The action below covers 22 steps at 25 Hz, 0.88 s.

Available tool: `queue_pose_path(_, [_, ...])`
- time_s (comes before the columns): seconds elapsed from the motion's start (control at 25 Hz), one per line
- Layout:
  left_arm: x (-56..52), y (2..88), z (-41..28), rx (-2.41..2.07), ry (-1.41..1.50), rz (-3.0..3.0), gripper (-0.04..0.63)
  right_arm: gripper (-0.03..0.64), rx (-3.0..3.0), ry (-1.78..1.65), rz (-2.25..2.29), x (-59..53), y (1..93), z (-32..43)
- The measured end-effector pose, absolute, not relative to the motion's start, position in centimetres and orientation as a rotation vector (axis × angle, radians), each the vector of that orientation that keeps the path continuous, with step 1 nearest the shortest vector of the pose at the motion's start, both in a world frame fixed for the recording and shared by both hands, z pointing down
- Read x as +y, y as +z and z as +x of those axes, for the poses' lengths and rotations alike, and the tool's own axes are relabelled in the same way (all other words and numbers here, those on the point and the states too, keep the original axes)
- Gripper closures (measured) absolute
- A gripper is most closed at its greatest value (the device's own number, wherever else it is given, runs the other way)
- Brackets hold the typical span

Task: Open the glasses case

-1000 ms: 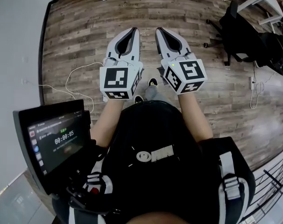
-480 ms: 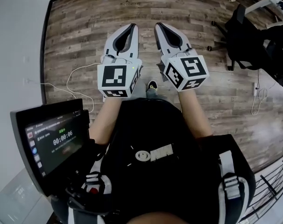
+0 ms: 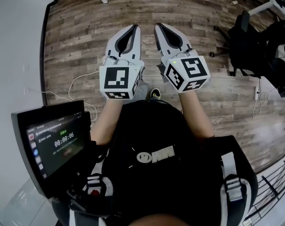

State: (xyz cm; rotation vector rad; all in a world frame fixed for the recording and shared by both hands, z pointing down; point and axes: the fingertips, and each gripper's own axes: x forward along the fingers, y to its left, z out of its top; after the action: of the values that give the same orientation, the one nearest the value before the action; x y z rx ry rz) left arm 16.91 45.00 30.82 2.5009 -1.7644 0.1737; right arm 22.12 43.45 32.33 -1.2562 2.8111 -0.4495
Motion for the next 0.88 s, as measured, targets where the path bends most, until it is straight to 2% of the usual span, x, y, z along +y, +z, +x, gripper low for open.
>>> queue_pose_path(0.52, [36.9,30.9,8.9,-1.772,0.132,2.492,0.592,0.612,2.834,-0.374,-1.291,35.0,31.2,15.0])
queue_pose_path(0.88, [29.4,31.2,8.1,-1.759,0.137,2.472,0.592,0.612,2.839,-0.388,-1.307,27.6,31.3,14.6])
